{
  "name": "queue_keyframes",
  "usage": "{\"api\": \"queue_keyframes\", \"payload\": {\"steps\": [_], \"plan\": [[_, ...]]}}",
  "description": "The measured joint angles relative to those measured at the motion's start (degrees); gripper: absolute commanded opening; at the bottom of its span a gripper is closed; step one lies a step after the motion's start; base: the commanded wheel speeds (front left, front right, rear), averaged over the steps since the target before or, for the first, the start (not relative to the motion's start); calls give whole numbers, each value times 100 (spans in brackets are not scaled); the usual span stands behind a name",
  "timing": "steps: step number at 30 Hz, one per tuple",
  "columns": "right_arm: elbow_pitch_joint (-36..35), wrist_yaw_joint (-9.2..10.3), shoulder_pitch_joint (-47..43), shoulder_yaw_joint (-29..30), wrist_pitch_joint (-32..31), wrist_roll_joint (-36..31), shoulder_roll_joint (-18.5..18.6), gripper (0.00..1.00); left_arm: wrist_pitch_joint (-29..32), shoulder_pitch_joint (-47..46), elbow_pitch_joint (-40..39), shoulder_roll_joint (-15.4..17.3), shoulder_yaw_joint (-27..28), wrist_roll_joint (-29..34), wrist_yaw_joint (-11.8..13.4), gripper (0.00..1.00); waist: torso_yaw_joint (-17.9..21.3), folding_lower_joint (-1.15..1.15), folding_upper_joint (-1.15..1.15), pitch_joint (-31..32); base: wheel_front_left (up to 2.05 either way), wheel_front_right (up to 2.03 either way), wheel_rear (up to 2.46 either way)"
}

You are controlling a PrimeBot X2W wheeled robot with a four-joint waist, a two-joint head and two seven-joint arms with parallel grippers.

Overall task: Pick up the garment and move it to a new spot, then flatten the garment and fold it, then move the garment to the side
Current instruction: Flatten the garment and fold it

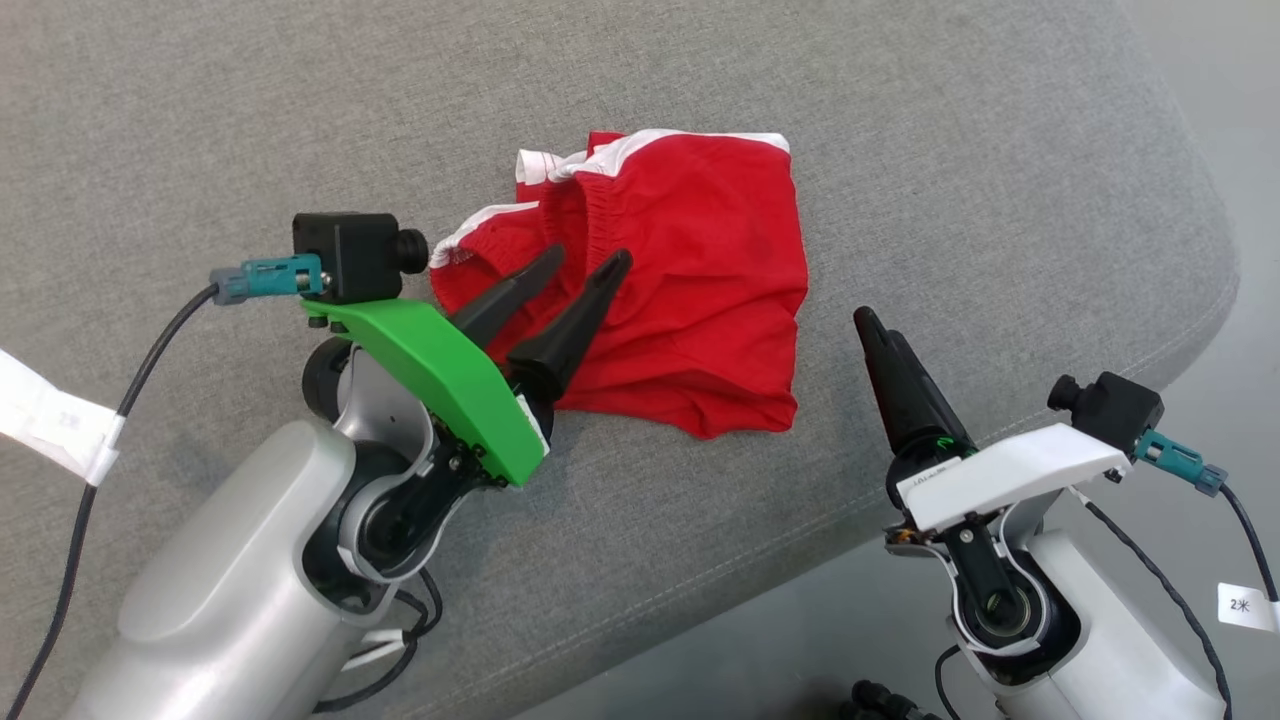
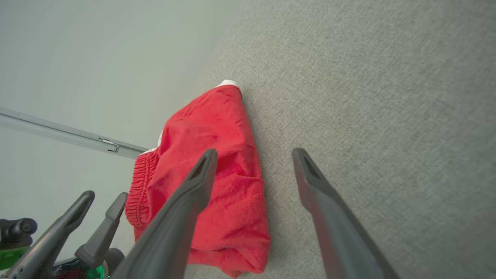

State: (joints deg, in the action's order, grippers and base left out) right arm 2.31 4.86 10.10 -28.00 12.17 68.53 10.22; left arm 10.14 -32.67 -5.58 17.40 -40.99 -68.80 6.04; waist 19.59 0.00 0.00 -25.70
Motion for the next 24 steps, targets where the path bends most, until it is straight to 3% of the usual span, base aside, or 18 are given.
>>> {"api": "queue_keyframes", "payload": {"steps": [9, 16, 17, 18, 20, 21, 24], "plan": [[166, -134, 3, -100, 43, 0, -154, 100, 24, -274, 737, -13, -156, 464, 0, 100, 201, 0, 0, -31, 0, 0, 0], [286, -182, 2, -56, 92, 0, -180, 100, 18, -302, 1107, -188, -221, 479, -1, 100, 306, 0, 0, -32, 0, 0, 0], [299, -185, 2, -53, 93, 0, -181, 100, 10, -320, 1148, -225, -216, 479, -2, 86, 307, 0, 0, -29, 0, 0, 0], [316, -196, 2, -48, 93, 0, -185, 100, -16, -340, 1180, -250, -211, 479, -7, 49, 308, 0, 0, -25, 0, 0, 0], [356, -201, 2, -29, 94, 0, -197, 100, -41, -392, 1248, -294, -197, 477, -52, 6, 301, 0, 0, -13, 0, 0, 0], [379, -202, 1, -5, 96, 0, -197, 100, -45, -411, 1271, -333, -198, 472, -93, 0, 291, 0, 0, -5, 0, 0, 0], [416, -235, 0, 34, 100, -1, -191, 100, -99, -425, 1307, -450, -192, 456, -149, 0, 239, 0, 0, 28, 0, 0, 0]]}}
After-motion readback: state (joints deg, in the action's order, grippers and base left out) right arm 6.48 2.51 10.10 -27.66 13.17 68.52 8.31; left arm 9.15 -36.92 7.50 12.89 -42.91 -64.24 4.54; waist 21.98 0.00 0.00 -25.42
